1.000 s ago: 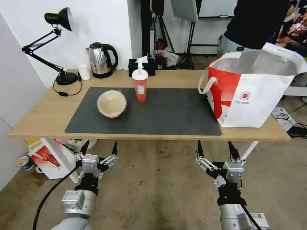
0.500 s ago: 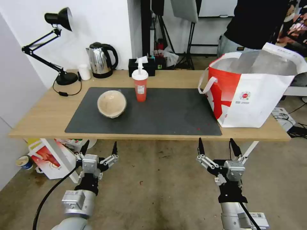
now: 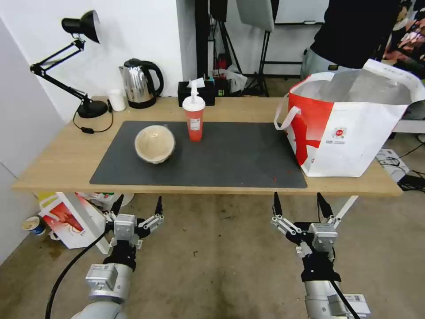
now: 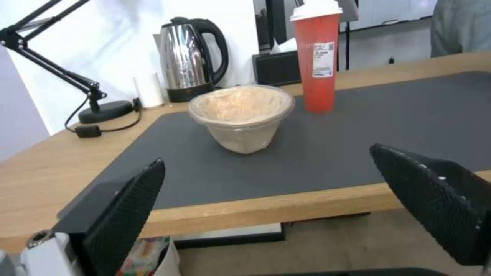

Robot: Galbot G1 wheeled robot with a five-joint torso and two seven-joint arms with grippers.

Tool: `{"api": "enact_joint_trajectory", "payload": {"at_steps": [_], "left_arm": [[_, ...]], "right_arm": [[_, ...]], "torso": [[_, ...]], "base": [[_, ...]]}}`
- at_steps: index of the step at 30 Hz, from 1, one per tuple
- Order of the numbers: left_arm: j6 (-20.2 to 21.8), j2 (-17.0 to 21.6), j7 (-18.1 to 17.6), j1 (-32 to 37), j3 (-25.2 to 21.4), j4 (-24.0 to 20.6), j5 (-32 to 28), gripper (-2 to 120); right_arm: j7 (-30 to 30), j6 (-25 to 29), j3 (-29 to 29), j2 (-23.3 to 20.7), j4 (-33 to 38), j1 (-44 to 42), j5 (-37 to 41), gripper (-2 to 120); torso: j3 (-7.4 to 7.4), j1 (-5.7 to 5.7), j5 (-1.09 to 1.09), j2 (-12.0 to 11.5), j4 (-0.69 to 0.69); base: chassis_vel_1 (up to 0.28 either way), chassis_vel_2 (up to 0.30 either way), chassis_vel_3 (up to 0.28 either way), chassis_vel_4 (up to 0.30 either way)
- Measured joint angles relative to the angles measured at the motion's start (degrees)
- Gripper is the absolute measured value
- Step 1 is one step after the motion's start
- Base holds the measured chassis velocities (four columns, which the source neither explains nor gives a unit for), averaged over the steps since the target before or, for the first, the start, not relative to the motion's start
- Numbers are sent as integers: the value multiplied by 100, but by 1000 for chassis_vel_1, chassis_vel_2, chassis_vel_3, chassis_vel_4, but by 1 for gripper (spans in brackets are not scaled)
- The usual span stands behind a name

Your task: Pick up the trash from the table and place it into the takeout bag.

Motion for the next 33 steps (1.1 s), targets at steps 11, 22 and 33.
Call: {"api": "enact_joint_trajectory", "payload": {"at_steps": [11, 22, 33], "left_arm": [[0, 0, 0, 0, 0, 0, 0, 100], [0, 0, 0, 0, 0, 0, 0, 100], [0, 0, 0, 0, 0, 0, 0, 100]], "right_arm": [[-1743, 217, 242, -549, 733, 949, 1629, 100], [-4644, -65, 738, -1755, 856, 2546, 4839, 100], [-3830, -1621, -490, -1722, 391, 4890, 5607, 100]], "torso": [[0, 0, 0, 0, 2], [0, 1, -2, 0, 0], [1, 1, 0, -1, 0]], "base": [[0, 0, 0, 0], [0, 0, 0, 0], [0, 0, 0, 0]]}}
